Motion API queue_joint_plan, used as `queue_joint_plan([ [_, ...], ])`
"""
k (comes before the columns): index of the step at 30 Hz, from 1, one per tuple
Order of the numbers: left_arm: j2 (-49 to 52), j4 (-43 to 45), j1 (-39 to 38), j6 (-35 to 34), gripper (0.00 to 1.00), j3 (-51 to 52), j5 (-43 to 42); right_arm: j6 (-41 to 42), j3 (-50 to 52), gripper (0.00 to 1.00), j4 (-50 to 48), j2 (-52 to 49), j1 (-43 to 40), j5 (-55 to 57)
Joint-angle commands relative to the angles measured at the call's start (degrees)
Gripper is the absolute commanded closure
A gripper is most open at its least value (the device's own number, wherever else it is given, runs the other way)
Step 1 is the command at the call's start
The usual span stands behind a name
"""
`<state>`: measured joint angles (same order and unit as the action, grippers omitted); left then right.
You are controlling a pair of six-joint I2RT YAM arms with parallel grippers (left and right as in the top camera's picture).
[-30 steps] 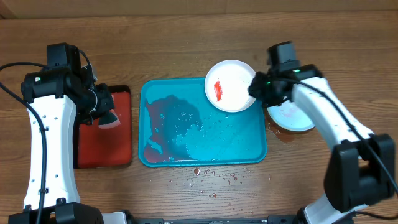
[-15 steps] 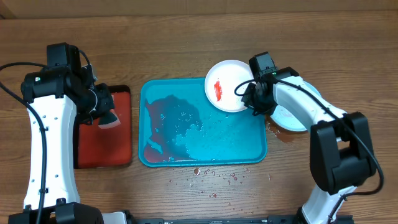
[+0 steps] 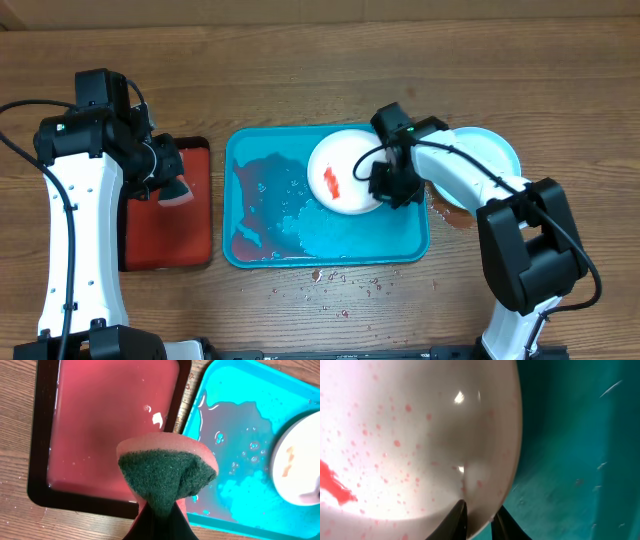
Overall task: Clean dirty plates on tray and stack at the side
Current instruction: 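Move right gripper to the white plate and grasp its rim, then bring the sponge in left gripper onto the white plate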
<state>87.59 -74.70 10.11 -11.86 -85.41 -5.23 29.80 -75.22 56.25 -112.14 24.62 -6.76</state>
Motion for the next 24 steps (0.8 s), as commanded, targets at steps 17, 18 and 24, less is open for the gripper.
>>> queue_joint_plan([
  [17,-0.7,0.4,-1.2,-0.6,0.96,0.2,-0.6,-15.0,-8.3,0.4,5.5,2.6,1.1,1.3],
  [18,-0.7,0.4,-1.7,-0.5,0.96,0.2,-0.6,-16.4,-8.2,0.41,4.6,2.0,0.4,1.3],
  [24,-0.7,1.6,-6.3,-0.6,0.96,0.2,-0.6,-17.9,-5.6,0.51,1.4,-0.6,-0.5,0.6],
])
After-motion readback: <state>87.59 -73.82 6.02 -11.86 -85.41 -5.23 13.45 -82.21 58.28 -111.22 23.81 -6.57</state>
